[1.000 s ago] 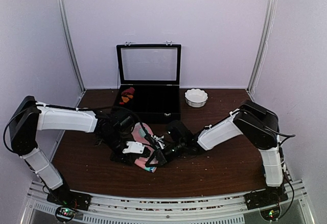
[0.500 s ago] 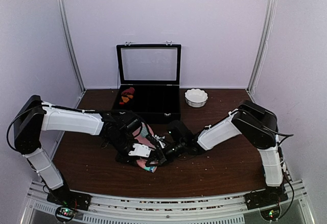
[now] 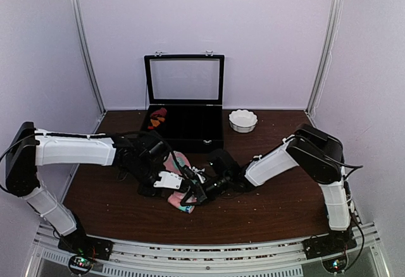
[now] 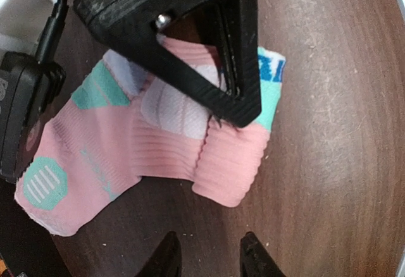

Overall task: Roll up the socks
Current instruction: Roll the sock at the center of the board.

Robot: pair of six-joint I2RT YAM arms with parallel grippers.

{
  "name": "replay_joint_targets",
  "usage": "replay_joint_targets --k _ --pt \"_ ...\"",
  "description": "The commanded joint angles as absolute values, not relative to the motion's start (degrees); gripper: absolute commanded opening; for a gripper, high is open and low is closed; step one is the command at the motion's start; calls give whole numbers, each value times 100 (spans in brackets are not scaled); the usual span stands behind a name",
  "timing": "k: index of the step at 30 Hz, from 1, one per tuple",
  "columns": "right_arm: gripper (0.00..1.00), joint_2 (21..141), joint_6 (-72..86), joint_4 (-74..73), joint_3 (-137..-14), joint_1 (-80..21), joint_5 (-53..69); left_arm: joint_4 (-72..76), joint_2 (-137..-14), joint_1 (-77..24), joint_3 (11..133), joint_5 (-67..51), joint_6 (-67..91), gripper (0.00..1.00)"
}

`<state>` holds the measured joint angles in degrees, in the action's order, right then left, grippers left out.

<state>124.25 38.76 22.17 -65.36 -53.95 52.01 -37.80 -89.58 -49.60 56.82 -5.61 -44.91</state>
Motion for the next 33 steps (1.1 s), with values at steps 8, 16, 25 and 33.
replay_joint_targets --k 8,16,25,33 --pt "0 12782 3880 1710 -6395 -5292 4981 -3794 -9794 -5193 6291 -1068 -4758 35" --pt "0 12773 4037 1937 -6315 -5275 5045 -3802 -10189 -5210 6237 -1112 -4796 31" --pt "0 12685 4357 2421 -6226 -5264 5151 -3988 -10701 -5247 6492 -1055 -4586 11" --pt "23 12222 4326 2618 -5813 -5205 5007 -4735 -11247 -5226 6963 -1514 -4198 0"
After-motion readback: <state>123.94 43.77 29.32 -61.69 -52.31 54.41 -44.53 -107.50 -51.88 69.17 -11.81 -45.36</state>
